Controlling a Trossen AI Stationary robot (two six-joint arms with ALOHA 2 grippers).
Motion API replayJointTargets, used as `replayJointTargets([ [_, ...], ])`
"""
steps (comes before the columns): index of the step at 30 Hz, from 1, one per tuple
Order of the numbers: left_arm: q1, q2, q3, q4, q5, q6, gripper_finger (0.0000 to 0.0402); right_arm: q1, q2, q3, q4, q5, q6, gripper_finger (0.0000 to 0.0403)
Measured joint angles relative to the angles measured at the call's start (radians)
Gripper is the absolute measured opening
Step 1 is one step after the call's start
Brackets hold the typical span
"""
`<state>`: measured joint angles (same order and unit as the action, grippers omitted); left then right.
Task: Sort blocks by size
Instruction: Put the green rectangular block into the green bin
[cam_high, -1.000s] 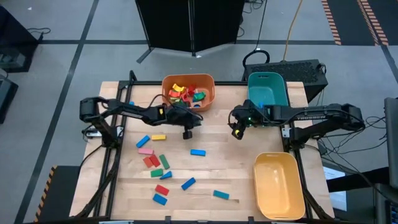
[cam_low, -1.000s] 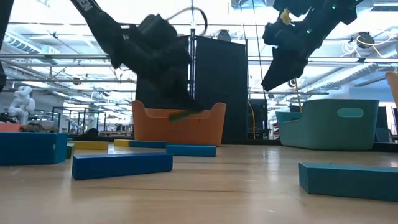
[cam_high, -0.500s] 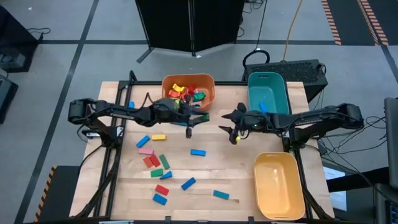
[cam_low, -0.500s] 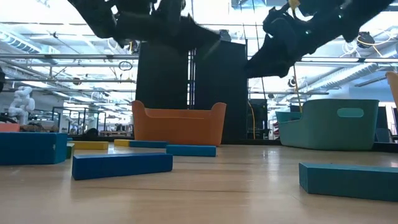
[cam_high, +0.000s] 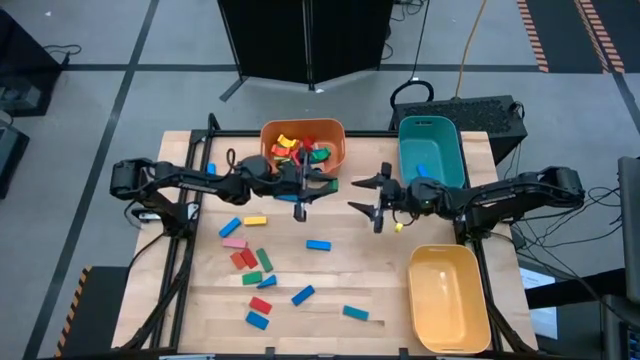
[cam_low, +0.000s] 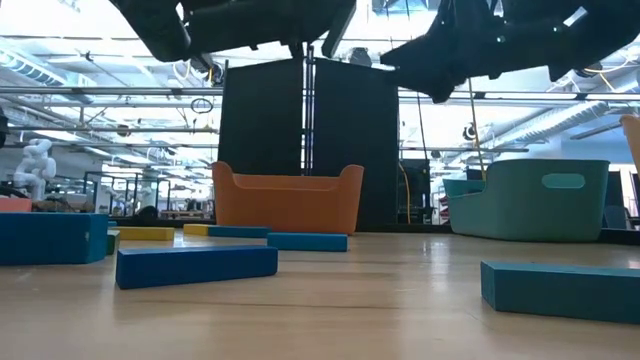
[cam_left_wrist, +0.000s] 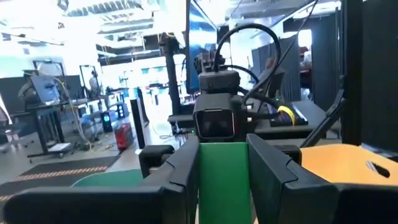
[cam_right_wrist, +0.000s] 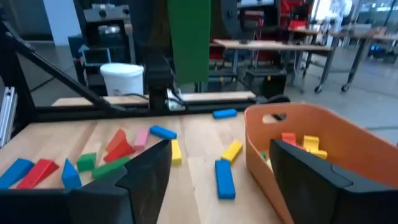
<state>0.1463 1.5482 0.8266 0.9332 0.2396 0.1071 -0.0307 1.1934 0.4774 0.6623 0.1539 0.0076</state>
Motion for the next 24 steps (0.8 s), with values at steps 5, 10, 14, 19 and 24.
replayJointTargets([
  [5,-0.011,0.022,0.001,0.069,0.0,-0.023,0.0095,0.0,0.0,0.0,0.067,-0.005,-0.026,0.0287],
  [10,-0.011,0.06,0.001,0.152,0.001,-0.024,0.0095,-0.003,0.014,0.006,0.118,-0.05,-0.023,0.0303],
  [14,-0.011,0.1,0.001,0.205,0.001,-0.028,0.0095,-0.01,0.064,0.048,0.114,-0.056,-0.021,0.0303],
  [19,-0.011,0.133,0.001,0.245,0.001,-0.058,0.0095,-0.029,0.136,0.104,0.109,-0.058,-0.031,0.0295],
  [24,-0.011,0.135,0.001,0.239,0.001,-0.053,0.0095,-0.049,0.188,0.156,0.108,-0.13,-0.016,0.0292],
])
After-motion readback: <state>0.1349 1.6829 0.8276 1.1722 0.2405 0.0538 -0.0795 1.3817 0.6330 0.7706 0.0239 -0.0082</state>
